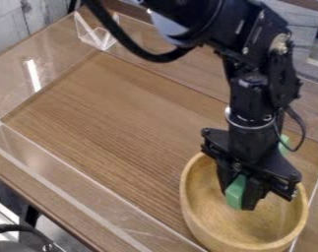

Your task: Put the green block in the brown bowl

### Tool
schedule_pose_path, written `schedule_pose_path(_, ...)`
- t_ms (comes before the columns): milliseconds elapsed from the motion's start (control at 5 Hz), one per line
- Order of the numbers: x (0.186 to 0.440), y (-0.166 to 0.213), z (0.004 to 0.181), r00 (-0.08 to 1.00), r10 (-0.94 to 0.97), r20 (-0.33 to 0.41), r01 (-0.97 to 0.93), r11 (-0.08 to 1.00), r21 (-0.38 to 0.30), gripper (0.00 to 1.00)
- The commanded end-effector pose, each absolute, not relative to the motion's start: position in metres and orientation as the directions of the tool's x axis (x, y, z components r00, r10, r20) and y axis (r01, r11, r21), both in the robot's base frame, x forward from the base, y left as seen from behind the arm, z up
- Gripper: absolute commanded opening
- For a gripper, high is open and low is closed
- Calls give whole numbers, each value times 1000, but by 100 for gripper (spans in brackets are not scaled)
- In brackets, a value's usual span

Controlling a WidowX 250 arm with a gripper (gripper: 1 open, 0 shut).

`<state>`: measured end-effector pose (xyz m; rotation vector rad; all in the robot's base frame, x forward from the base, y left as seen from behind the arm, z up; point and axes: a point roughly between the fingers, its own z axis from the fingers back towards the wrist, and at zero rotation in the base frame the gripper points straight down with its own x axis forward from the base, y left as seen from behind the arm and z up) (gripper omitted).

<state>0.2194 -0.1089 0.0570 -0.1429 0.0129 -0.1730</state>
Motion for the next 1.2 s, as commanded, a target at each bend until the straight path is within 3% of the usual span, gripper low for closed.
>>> schedule_pose_path(0,231,-108,65,987,-155,30,158,975,-157,0)
schedule_pose_path(800,244,-101,60,990,-143,13,143,976,-162,0)
schedule_pose_path(1000,243,-103,59,992,-127,8,126,978,-167,100)
